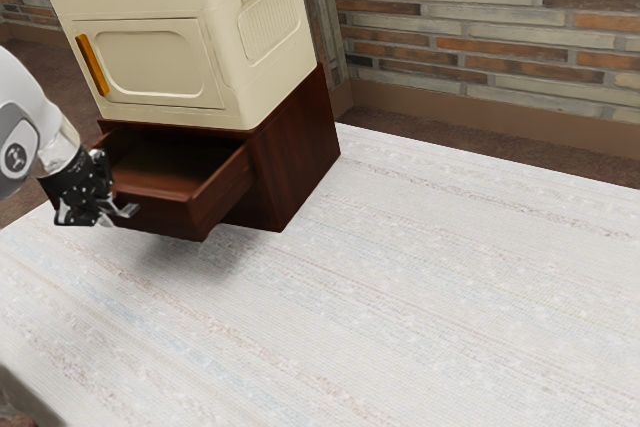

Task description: Pull the drawer handle with one arm to open the drawer

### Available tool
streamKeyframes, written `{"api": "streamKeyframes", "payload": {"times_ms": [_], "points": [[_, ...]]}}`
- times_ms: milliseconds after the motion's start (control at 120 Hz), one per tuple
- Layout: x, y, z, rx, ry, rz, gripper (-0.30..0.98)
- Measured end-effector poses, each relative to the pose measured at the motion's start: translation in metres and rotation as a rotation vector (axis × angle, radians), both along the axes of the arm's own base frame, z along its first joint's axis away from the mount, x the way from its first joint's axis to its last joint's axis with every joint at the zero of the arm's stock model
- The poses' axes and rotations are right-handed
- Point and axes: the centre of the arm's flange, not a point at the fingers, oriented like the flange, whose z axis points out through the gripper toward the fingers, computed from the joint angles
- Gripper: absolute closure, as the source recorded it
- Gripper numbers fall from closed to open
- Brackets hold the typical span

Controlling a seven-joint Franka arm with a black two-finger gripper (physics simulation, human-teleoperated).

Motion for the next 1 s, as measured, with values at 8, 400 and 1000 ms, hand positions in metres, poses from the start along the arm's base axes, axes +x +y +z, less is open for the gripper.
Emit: {"api": "streamKeyframes", "payload": {"times_ms": [8,400,1000], "points": [[0.000,0.000,0.000,0.000,-0.001,0.000,0.64],[-0.018,-0.007,0.002,0.007,-0.021,0.002,0.65],[-0.039,-0.004,0.006,0.012,-0.043,0.023,0.65]]}}
